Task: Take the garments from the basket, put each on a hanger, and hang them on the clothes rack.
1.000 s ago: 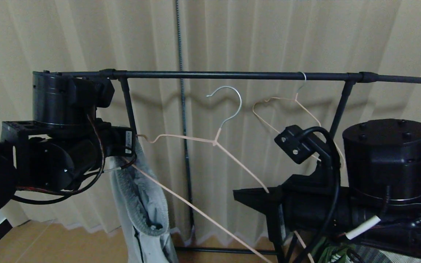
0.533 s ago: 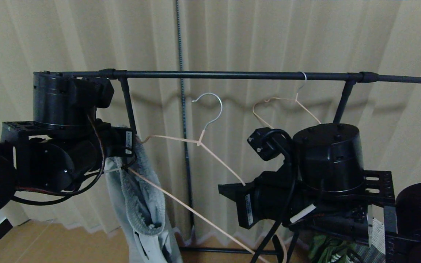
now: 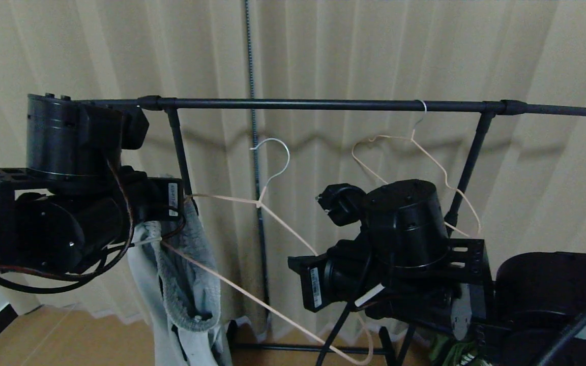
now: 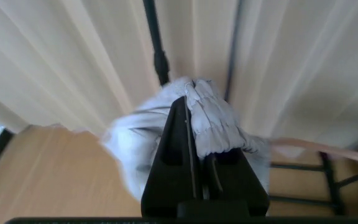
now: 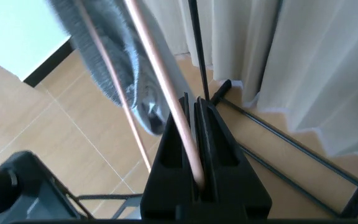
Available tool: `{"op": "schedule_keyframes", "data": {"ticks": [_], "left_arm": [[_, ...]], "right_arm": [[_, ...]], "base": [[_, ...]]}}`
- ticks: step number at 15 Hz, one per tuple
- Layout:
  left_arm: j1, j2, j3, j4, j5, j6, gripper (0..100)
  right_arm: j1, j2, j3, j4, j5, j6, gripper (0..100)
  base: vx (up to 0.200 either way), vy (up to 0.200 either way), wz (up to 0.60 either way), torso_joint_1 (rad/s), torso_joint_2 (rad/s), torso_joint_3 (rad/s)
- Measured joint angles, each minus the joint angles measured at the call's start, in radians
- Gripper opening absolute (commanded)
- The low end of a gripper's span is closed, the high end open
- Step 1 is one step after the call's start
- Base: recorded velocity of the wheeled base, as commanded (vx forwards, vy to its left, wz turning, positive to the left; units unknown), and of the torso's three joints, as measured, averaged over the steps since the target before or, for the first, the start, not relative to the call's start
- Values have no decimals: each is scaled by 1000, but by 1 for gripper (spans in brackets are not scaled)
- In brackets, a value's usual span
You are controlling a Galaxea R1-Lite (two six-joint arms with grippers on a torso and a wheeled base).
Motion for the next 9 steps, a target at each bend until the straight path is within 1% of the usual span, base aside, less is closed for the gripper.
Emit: {"op": "schedule_keyframes", "data": {"ticks": [1, 3, 7, 9], "left_arm": [[-13, -11, 0, 6, 0, -12, 0], [-66, -29, 1, 12, -1, -39, 0], [-160, -51, -4, 7, -2, -74, 0], [-190, -74, 6, 8, -7, -62, 0]], "right_arm": [[4, 13, -10, 0, 0, 1, 0], [9, 35, -32, 1, 0, 1, 0], [12, 51, -42, 1, 0, 2, 0], [12, 51, -39, 1, -1, 1, 0]], "base": [[0, 0, 0, 0, 0, 0], [0, 0, 0, 0, 0, 0], [0, 0, 0, 0, 0, 0], [0, 0, 0, 0, 0, 0]]}}
